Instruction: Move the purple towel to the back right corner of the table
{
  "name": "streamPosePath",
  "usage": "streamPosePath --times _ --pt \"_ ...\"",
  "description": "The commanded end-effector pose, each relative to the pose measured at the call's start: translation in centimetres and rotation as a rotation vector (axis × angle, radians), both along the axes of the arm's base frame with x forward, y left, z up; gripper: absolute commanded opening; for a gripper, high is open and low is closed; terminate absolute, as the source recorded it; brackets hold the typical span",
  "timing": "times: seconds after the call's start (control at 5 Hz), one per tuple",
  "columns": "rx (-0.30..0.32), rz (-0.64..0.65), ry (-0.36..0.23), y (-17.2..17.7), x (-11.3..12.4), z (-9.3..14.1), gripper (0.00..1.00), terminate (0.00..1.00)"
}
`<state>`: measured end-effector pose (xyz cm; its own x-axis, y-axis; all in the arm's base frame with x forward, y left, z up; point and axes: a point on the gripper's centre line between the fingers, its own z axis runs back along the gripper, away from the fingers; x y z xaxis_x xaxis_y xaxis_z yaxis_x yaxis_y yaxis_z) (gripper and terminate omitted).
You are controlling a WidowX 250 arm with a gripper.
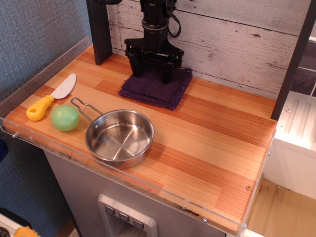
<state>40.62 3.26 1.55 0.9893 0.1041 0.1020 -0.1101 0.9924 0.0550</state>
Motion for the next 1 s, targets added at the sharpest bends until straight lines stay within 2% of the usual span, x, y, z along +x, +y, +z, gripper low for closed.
streamPosePath --times 0.0,0.2,0.4,0.6,0.8 --pt "-0.038 -0.145 -0.01 -7.6 -1.8 1.6 1.0 0.0" --pt "-0.044 -0.139 -0.013 -10.2 -1.8 1.8 1.0 0.0" --pt "-0.024 -0.011 -0.004 -12.1 -1.1 1.6 1.0 0.0" --pt "-0.017 0.124 -0.028 -13.1 -0.7 2.0 1.0 0.0" --pt "-0.006 0.134 -0.051 -14.3 -1.3 2.5 1.0 0.0"
